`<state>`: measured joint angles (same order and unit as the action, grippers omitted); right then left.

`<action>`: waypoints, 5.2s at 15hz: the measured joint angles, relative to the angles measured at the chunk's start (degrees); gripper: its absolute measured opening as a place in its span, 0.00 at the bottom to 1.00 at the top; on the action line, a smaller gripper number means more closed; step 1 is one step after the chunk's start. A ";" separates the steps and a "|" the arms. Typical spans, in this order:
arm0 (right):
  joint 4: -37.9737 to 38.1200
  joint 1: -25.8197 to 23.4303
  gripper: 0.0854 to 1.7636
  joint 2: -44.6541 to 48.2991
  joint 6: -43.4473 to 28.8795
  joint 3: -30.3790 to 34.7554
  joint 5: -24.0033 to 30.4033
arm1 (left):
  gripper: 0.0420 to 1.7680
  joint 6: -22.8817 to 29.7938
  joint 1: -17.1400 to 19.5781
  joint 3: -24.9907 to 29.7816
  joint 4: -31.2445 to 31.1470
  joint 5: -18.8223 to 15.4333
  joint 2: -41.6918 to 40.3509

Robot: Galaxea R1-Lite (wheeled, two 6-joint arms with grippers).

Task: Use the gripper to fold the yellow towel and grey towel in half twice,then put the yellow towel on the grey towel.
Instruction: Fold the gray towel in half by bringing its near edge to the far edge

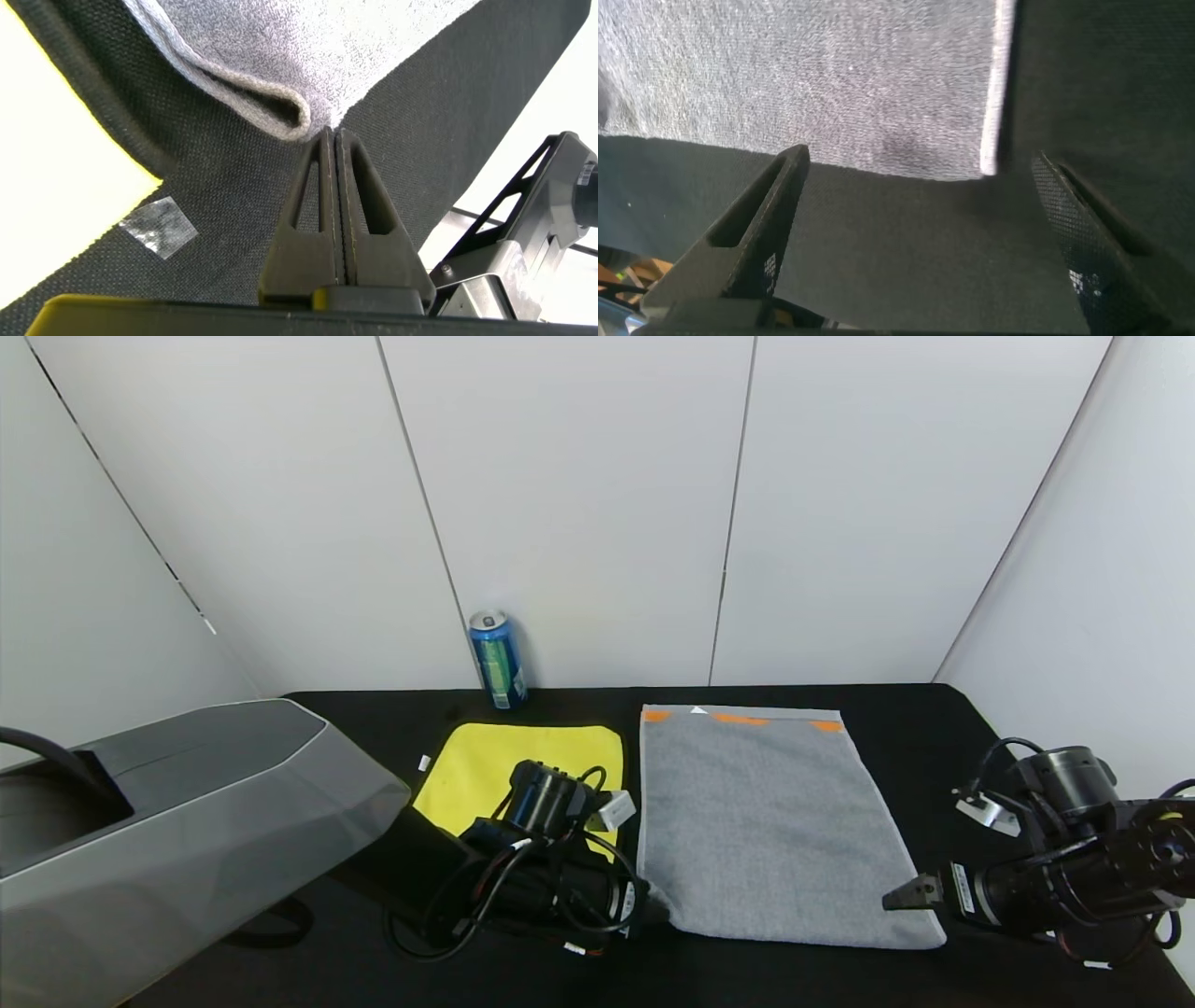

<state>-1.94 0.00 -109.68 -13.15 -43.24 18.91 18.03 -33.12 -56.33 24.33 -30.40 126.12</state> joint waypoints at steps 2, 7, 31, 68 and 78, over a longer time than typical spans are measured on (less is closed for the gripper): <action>0.02 1.34 0.97 -0.30 -0.69 -0.17 -0.84 | 0.04 0.02 -0.04 0.00 0.00 0.00 0.00; -0.24 4.22 0.97 -1.79 -1.87 -0.77 -5.32 | 0.04 0.06 0.07 0.02 -0.02 0.00 -0.27; -0.06 5.17 0.02 -2.72 -2.85 -1.38 -6.00 | 0.04 0.06 0.09 0.13 -0.02 0.00 -0.55; -0.27 4.38 0.02 -2.69 -2.77 -1.19 -6.19 | 0.92 -2.46 -1.16 -0.45 -4.44 3.06 -0.77; -0.27 4.60 0.02 -2.67 -2.74 -1.05 -6.29 | 0.56 -3.21 -1.30 -1.27 -3.56 3.06 1.06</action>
<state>-2.21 4.60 -112.35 -15.90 -44.29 12.62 14.82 -34.43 -57.60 20.77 -27.34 127.18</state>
